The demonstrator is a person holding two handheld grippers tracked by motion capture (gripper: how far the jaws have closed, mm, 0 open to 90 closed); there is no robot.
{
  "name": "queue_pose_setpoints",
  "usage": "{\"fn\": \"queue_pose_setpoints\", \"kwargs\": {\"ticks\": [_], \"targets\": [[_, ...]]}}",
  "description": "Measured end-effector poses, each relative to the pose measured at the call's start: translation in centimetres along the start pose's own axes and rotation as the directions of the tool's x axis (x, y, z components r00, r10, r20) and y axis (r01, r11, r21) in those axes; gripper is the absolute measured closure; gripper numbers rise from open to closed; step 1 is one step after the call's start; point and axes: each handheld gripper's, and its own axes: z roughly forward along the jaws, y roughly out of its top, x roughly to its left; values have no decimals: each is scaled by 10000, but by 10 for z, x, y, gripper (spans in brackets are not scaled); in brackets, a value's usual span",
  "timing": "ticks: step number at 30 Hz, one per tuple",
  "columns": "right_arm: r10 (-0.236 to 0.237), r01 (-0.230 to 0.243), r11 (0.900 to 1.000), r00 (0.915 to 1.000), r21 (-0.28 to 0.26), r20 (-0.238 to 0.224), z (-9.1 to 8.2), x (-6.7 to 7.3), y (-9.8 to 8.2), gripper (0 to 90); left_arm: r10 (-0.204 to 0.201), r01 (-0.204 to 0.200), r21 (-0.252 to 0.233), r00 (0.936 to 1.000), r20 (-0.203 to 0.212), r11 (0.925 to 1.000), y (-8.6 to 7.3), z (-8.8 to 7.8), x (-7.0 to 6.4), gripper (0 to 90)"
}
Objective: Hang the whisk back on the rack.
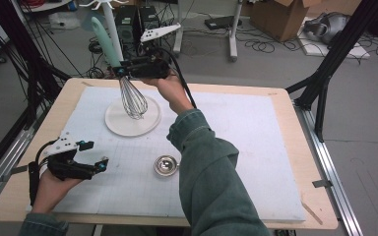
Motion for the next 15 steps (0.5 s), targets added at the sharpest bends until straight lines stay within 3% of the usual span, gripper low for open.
{"fn": "queue_pose_setpoints", "kwargs": {"ticks": [9, 15], "targets": [[-60, 64, 9995, 9999, -304, 131, 11, -9, 22, 693, -41, 40, -30, 10000, -60, 10000, -1, -2, 2, 112], [212, -206, 9993, 9996, -319, 187, 16, -17, 22, 693, -43, 43, -54, 10000, -75, 10000, -1, -3, 3, 112]]}}
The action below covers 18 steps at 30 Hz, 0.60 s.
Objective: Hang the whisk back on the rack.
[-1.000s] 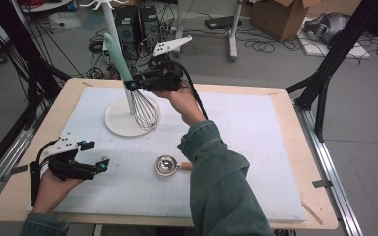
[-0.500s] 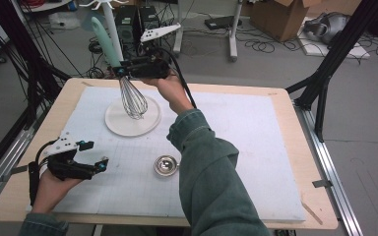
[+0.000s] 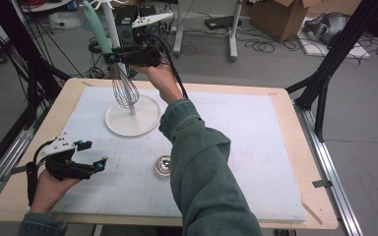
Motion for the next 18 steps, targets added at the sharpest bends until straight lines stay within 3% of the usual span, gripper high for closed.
{"fn": "queue_pose_setpoints", "kwargs": {"ticks": [18], "targets": [[614, -609, 9979, 9979, -228, 222, 0, -13, -11, 691, 1, -1, -2, 10000, -7, 10000, -1, 0, 1, 112]]}}
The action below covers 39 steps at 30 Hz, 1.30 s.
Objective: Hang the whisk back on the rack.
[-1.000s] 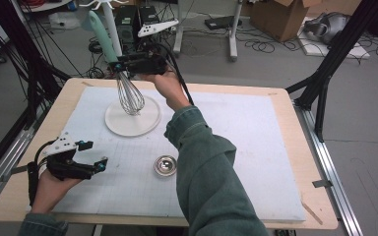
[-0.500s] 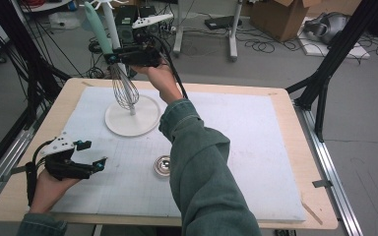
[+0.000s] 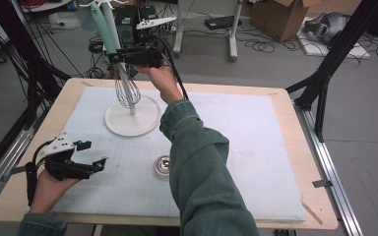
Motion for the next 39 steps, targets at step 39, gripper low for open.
{"fn": "queue_pose_setpoints", "kwargs": {"ticks": [39], "targets": [[-1446, 1508, 9880, 9794, -344, 1411, -63, 21, 73, 898, -91, 90, -75, 9999, -82, 9999, -1, -4, 3, 111]]}}
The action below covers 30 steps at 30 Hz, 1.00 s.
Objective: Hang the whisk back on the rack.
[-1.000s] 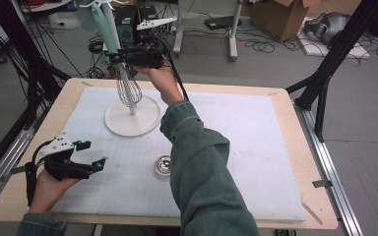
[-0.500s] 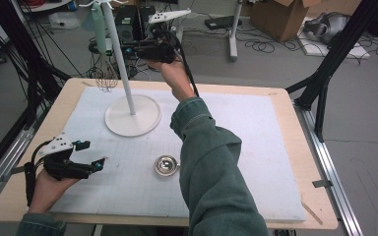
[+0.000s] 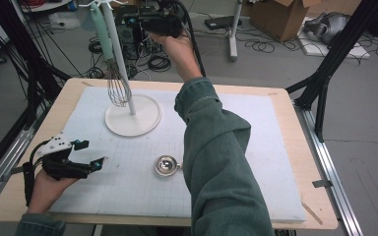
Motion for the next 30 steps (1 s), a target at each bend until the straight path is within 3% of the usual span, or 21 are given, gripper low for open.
{"fn": "queue_pose_setpoints", "kwargs": {"ticks": [7, 27, 30], "targets": [[131, -132, 9999, 9996, 12, 254, 7, 0, 14, 898, 4, -4, -5, 10000, 23, 10000, 0, -1, 1, 111], [-39, 24, 9997, 9983, 248, 581, 34, 13, 20, 898, 8, -8, -13, 10000, 53, 10000, 0, 0, 1, 111], [32, -44, 9999, 9964, 147, 846, 37, 17, 20, 898, -16, 16, -8, 10000, 42, 10000, -1, 0, 1, 111]]}}
